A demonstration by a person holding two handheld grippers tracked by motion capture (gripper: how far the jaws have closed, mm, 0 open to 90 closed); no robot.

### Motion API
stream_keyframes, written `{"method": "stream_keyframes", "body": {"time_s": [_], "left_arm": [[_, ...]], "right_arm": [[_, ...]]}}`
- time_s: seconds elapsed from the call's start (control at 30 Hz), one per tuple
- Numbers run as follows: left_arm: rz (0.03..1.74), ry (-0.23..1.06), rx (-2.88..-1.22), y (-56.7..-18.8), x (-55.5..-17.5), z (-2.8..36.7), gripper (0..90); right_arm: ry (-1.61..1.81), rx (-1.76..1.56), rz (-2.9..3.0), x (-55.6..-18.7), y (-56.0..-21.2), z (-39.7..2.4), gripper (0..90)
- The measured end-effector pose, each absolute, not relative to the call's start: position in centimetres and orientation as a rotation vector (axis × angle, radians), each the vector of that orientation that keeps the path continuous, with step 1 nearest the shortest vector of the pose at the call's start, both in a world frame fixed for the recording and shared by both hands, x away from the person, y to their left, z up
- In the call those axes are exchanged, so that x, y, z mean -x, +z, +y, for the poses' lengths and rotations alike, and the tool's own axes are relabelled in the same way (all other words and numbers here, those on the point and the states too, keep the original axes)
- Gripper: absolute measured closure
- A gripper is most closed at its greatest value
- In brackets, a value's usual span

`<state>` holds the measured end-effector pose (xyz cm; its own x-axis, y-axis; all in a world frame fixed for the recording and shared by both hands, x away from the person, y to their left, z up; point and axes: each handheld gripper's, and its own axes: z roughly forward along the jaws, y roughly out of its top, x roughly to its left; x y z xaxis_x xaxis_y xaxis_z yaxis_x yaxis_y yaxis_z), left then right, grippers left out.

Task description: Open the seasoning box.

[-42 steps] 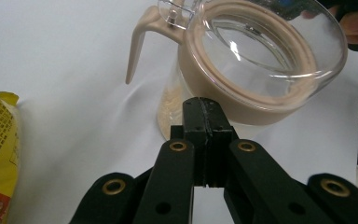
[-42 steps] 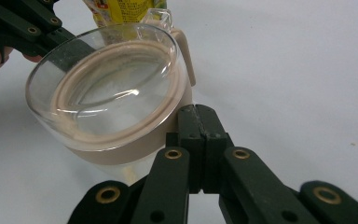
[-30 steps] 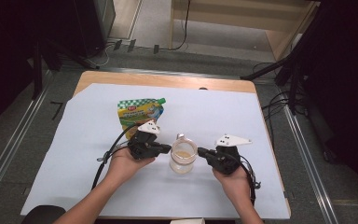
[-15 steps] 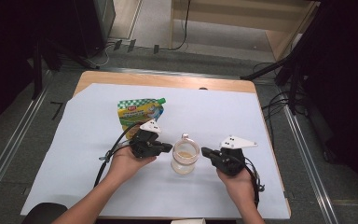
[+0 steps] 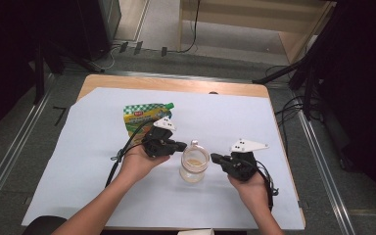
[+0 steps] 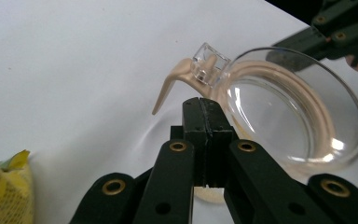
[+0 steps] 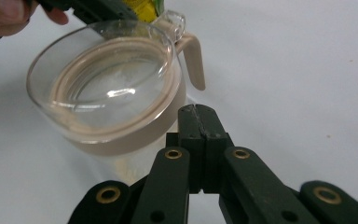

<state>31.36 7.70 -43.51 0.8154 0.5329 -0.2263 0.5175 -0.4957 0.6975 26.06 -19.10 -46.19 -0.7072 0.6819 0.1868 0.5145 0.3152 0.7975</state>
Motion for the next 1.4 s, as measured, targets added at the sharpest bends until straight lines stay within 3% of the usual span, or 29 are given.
{"method": "stream_keyframes", "body": {"time_s": [0.63, 1.03, 1.4], "left_arm": [[0.746, 0.007, -2.197, -44.2, -33.3, 5.6, 90.0], [0.714, -0.071, -2.200, -44.4, -34.0, 3.9, 90.0], [0.701, 0.024, -2.205, -41.7, -31.8, 6.4, 90.0]], "right_arm": [[1.315, -1.113, 2.426, -24.0, -46.5, -18.8, 90.0], [1.323, -1.117, 2.441, -22.5, -46.5, -18.7, 90.0], [1.320, -1.179, 2.363, -25.0, -46.3, -20.2, 90.0]]}}
